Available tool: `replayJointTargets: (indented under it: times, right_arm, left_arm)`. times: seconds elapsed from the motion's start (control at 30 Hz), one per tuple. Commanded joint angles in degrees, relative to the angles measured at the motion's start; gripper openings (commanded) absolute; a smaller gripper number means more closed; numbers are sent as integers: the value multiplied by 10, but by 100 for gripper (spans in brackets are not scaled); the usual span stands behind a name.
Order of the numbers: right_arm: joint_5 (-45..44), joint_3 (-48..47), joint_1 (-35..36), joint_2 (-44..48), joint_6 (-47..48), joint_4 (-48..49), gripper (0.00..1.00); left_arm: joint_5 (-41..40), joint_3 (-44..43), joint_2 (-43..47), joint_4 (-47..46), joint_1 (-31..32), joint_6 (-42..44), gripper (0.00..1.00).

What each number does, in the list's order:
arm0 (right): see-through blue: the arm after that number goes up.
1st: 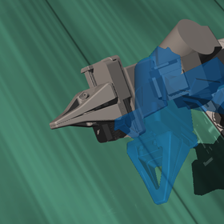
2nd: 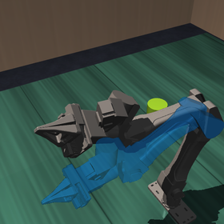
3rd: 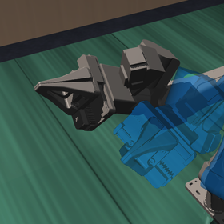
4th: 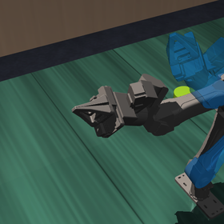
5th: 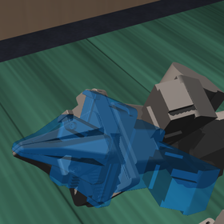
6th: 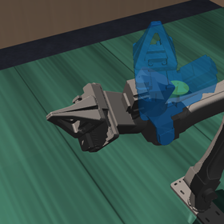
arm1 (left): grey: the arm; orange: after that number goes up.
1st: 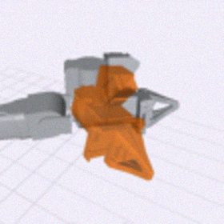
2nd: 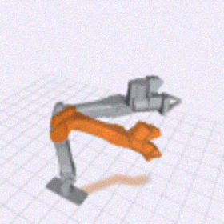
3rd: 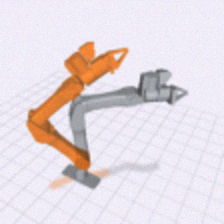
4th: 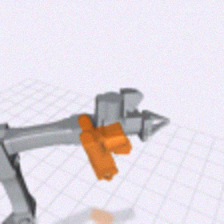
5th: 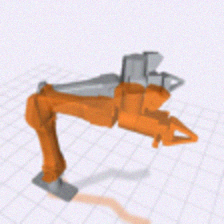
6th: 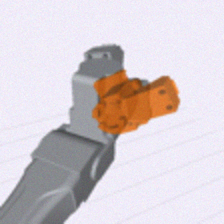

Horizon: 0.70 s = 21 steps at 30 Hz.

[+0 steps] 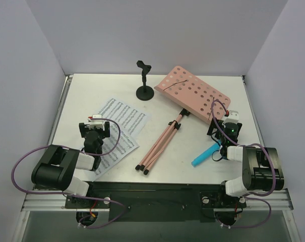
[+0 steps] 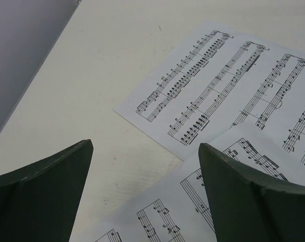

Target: Set up the instrument practice props

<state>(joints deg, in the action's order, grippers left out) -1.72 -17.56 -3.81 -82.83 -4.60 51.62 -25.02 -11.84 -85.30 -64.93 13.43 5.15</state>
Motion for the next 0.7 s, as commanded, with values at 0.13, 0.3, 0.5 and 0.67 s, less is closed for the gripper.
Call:
replayJointTargets:
  times: [0.13,0.3,0.5,0.67]
  right_arm:
    - [3,-7,-3,2,-3,21,100]
    - [2,-5,-3,3,-1,24,100]
    - [5,-4,-4,3,-3,27,100]
    - [-19,-8,1,9,-6,20,100]
  left_arm:
    - [8,-13,8,-12,-3,-7,97]
    - [8,-13,8,-11,-3,-6,97]
    - [81,9,25,-48,-2,32,97]
    - [-20,-41,214,230,107,51,97]
